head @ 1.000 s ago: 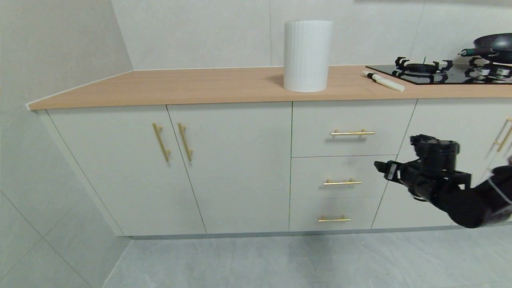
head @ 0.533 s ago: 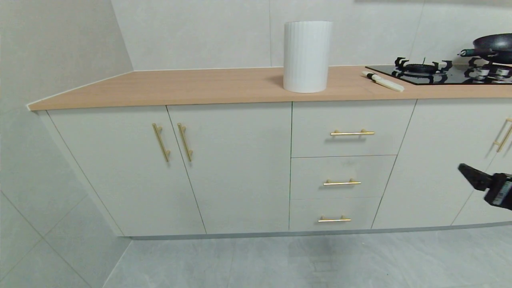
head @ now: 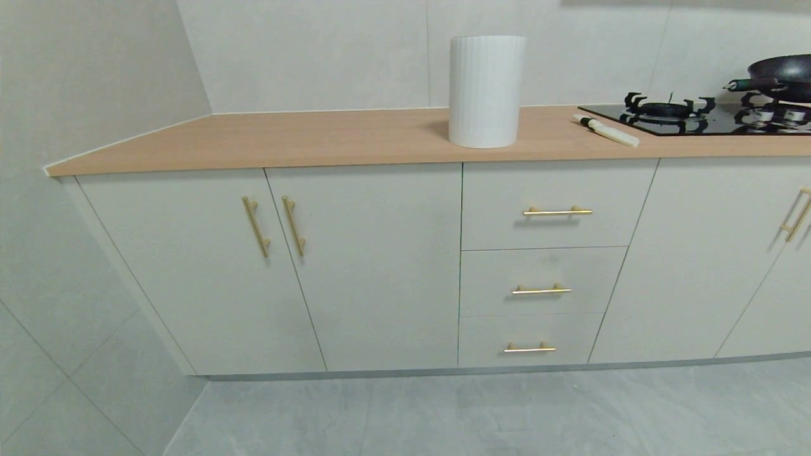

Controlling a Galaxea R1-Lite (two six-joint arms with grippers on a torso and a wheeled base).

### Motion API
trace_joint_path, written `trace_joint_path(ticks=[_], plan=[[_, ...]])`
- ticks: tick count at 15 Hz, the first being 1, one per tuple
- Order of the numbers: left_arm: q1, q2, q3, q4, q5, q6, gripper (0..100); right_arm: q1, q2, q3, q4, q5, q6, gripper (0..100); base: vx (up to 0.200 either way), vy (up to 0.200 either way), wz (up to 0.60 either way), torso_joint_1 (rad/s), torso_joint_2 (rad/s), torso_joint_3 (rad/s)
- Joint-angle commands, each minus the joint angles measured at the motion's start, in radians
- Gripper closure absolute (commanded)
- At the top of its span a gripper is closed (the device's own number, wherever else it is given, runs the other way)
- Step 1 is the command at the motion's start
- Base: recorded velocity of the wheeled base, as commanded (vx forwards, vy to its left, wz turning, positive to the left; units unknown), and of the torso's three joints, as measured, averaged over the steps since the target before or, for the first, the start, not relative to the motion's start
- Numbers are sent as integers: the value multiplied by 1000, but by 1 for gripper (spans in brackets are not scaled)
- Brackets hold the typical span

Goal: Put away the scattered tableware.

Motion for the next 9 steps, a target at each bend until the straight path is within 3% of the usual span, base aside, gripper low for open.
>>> trace_joint_path(ticks=[1,5,9], plan=[[0,2,0,0,0,0,0,8,-243,-31,80,53,-3,0,0,0,0,0,0,0],[0,0,0,0,0,0,0,0,-373,24,140,152,1,0,0,0,0,0,0,0],[0,0,0,0,0,0,0,-1,-373,139,68,156,3,0,0,0,0,0,0,0]])
